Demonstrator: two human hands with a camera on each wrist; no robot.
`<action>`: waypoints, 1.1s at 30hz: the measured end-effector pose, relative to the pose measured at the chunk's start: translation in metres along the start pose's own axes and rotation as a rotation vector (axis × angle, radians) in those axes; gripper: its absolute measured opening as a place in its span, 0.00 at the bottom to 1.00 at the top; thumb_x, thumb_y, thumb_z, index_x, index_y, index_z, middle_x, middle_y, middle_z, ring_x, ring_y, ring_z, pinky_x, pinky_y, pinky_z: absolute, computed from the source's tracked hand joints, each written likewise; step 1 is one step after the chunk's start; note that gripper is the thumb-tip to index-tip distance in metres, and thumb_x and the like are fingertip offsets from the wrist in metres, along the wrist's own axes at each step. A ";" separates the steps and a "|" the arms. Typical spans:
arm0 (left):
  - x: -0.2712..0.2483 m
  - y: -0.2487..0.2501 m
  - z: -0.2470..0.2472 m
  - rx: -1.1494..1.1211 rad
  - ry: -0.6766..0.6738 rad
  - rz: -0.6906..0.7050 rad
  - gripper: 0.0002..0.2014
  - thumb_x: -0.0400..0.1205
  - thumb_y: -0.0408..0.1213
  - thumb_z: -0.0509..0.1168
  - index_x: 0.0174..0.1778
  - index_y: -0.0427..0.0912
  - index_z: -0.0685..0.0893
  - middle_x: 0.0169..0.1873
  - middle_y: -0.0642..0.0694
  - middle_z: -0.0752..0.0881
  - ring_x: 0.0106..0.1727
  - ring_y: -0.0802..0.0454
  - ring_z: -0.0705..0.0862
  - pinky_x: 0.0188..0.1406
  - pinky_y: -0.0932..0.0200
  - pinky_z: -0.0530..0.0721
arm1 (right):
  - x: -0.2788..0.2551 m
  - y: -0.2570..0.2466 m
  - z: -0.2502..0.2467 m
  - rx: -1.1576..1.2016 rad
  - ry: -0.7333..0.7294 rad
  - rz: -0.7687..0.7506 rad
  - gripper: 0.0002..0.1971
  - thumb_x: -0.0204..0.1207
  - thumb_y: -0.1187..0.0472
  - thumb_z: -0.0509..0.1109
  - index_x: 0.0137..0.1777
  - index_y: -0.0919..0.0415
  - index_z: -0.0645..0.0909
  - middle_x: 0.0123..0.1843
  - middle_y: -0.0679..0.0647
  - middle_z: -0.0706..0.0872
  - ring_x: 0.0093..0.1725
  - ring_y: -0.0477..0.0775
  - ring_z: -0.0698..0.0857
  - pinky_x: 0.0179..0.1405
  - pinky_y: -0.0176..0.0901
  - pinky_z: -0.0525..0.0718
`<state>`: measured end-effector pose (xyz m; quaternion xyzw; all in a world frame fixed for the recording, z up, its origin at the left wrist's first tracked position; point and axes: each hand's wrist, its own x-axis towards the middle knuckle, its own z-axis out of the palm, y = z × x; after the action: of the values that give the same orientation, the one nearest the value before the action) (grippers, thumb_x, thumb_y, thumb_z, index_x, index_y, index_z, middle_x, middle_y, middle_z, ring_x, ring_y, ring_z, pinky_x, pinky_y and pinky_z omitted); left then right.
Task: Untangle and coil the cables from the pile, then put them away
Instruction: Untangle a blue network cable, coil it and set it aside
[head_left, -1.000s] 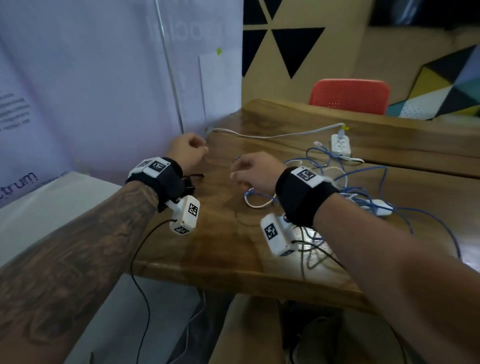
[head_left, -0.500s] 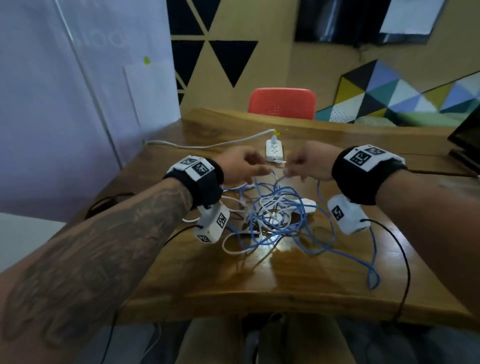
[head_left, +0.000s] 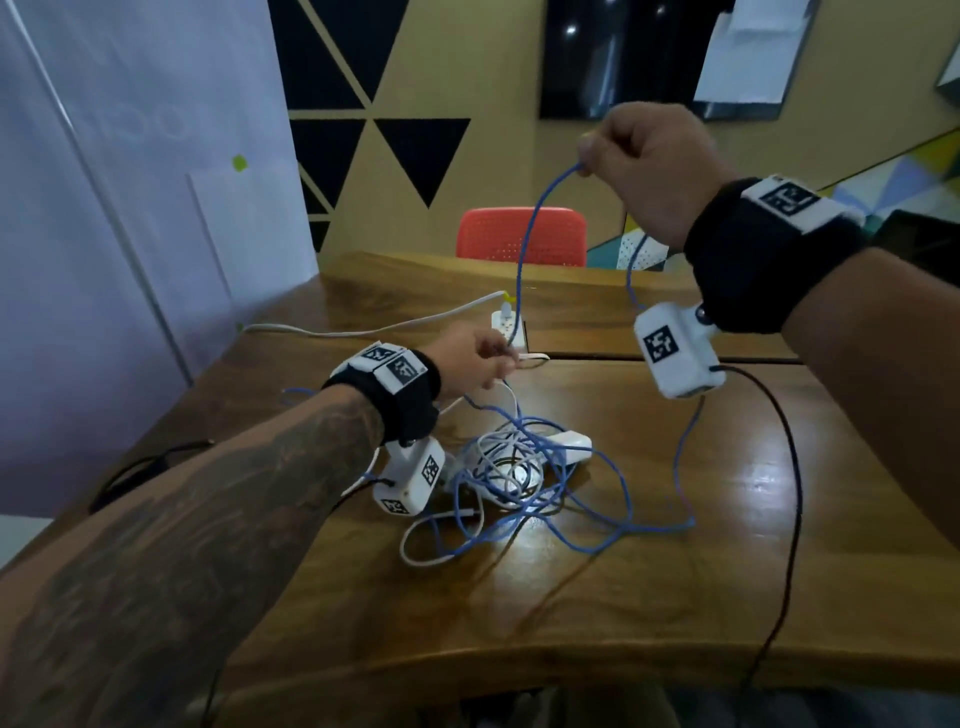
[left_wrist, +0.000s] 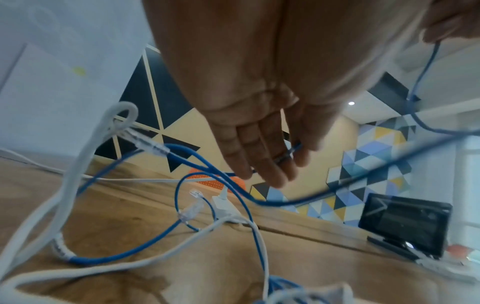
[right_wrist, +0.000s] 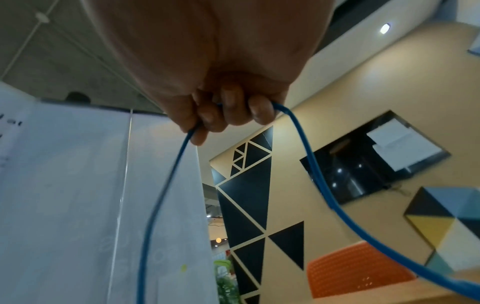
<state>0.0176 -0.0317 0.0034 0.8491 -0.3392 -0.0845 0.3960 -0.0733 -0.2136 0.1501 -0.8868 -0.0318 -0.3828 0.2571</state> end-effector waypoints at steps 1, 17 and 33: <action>0.001 0.000 -0.004 -0.043 0.055 -0.003 0.08 0.86 0.30 0.63 0.51 0.31 0.86 0.38 0.41 0.87 0.34 0.48 0.80 0.29 0.69 0.79 | 0.001 0.003 -0.002 -0.039 -0.023 -0.003 0.15 0.85 0.52 0.65 0.45 0.62 0.86 0.27 0.43 0.72 0.25 0.39 0.70 0.30 0.36 0.69; -0.041 0.019 -0.121 -0.213 0.455 0.067 0.10 0.84 0.46 0.67 0.40 0.46 0.88 0.23 0.46 0.80 0.26 0.51 0.80 0.33 0.56 0.85 | -0.017 -0.010 -0.062 -0.474 -0.027 -0.195 0.22 0.83 0.40 0.64 0.40 0.59 0.84 0.35 0.55 0.82 0.36 0.57 0.80 0.38 0.44 0.73; -0.165 0.098 -0.147 -0.437 0.341 0.141 0.14 0.89 0.44 0.58 0.48 0.39 0.82 0.23 0.52 0.68 0.23 0.54 0.67 0.23 0.58 0.74 | -0.041 -0.135 -0.175 -0.634 0.332 -0.374 0.31 0.85 0.36 0.54 0.54 0.64 0.86 0.47 0.65 0.87 0.49 0.67 0.83 0.49 0.55 0.77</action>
<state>-0.0963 0.1194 0.1530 0.7200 -0.2995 0.0163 0.6258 -0.2519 -0.1750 0.2804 -0.8272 -0.0310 -0.5518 -0.1015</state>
